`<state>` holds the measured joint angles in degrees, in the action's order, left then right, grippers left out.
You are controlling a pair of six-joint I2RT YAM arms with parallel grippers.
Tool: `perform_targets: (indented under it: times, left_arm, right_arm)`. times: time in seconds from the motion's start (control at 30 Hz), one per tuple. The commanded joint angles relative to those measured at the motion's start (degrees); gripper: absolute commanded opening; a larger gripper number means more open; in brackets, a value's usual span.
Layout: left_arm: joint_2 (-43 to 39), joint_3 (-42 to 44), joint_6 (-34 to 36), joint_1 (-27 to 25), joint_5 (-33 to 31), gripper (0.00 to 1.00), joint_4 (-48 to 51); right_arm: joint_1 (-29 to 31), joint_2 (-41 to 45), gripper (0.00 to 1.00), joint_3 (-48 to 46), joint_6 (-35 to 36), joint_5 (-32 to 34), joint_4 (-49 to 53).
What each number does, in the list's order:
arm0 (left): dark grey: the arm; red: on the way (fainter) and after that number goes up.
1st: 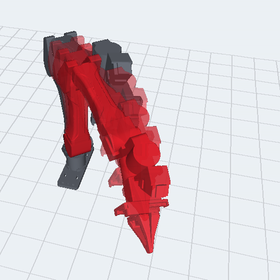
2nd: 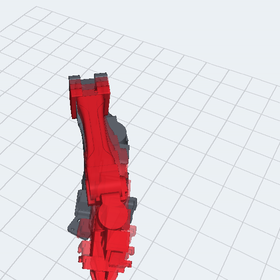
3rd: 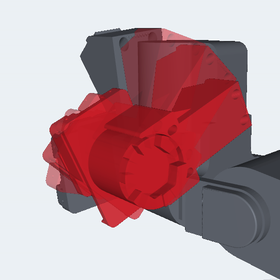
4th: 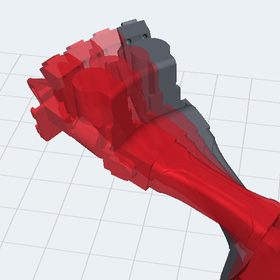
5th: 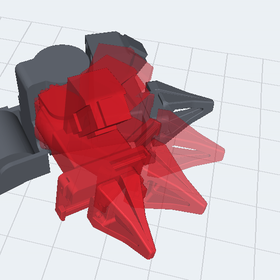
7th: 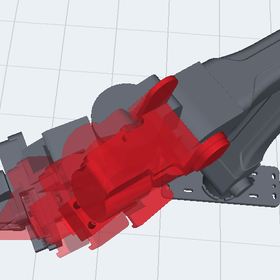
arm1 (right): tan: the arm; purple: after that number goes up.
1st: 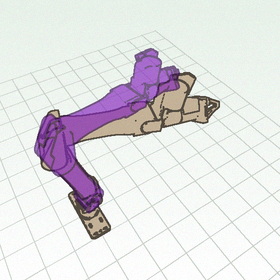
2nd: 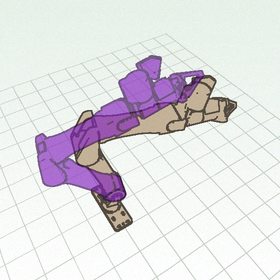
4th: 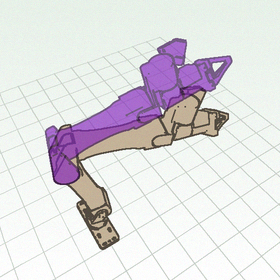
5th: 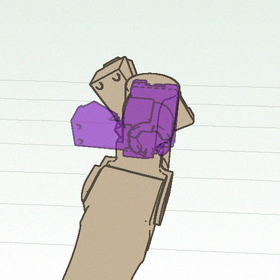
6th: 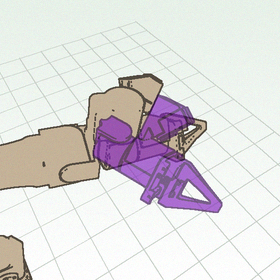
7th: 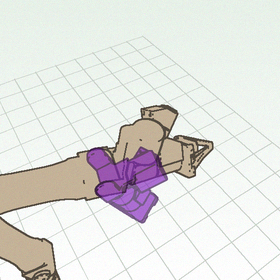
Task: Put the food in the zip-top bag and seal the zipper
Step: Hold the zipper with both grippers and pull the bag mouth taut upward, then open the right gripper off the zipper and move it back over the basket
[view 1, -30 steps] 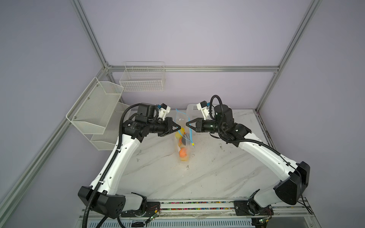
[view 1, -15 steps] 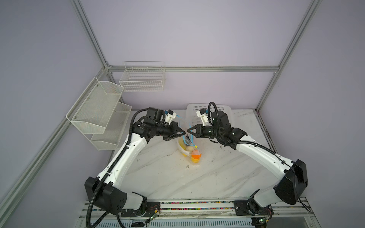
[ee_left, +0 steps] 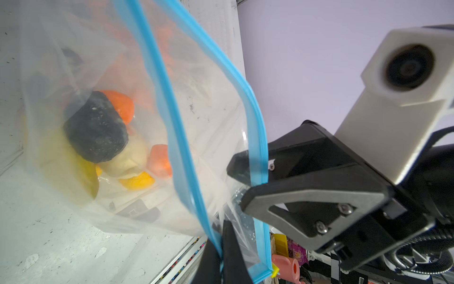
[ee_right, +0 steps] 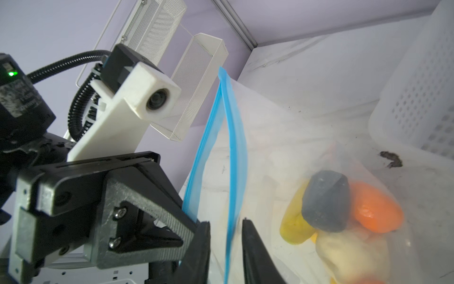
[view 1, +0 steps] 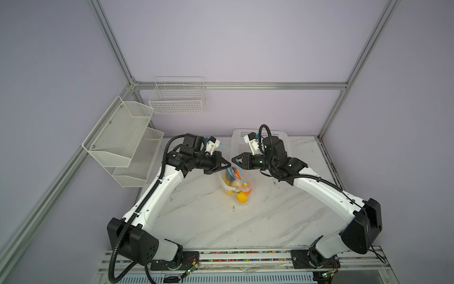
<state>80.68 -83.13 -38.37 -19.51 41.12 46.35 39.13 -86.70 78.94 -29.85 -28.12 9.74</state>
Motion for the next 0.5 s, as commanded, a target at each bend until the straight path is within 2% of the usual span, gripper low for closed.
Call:
perform_targets:
  times: [0.0,0.2,0.3,0.4,0.47]
  left_arm:
    - [-0.20,-1.38,1.39,0.84,-0.36,0.00,-0.29]
    - [-0.44,-0.41,1.68,1.69,-0.85,0.00,-0.17]
    - [-0.44,-0.54,1.75,1.84,-0.69,0.00,-0.12]
    - [-0.29,-1.05,1.66,1.86,-0.31,0.00,-0.13]
    - [-0.29,-1.71,1.56,1.84,0.18,0.00,-0.12]
  right_arm:
    - [-1.75,1.73,0.34,2.14,3.61,3.23,0.08]
    - [-8.13,4.48,0.42,0.01,6.35,6.82,0.12]
    - [-8.99,4.14,0.44,-3.08,11.06,11.75,1.94]
    - [-8.91,4.05,0.44,-8.21,18.31,11.44,0.33]
    - [-8.49,5.08,0.44,-12.64,19.30,8.83,-4.04]
